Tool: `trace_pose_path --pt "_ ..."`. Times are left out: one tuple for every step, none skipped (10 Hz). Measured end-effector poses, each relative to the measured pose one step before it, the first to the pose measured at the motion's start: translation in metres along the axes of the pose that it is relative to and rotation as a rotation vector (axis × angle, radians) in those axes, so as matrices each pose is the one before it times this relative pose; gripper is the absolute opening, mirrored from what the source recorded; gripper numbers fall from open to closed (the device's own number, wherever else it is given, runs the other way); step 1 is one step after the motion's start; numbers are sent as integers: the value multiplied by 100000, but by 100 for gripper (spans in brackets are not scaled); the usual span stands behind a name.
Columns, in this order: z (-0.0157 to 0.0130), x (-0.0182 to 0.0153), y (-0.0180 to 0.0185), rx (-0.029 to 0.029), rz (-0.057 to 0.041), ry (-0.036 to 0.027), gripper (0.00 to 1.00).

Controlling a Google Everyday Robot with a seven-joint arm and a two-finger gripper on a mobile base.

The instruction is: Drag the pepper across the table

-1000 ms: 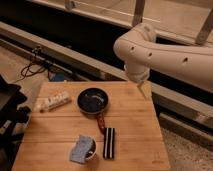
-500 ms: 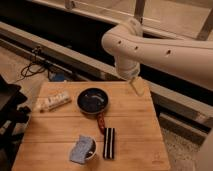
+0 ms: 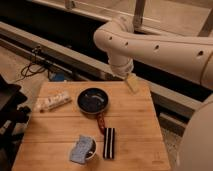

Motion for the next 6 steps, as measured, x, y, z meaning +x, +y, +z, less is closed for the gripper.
trace_pose_path --pt "6 252 -1109 2088 10809 -2338 80" --pt "499 -50 -1172 1304 10935 -2748 80" --pt "916 355 -266 -1137 11837 -2321 80" --pt "1270 152 -5 -1579 10992 -2426 80" --pt "1973 -533 400 -3228 11778 -2777 80" --pt "1575 -151 452 -2912 7290 -299 80"
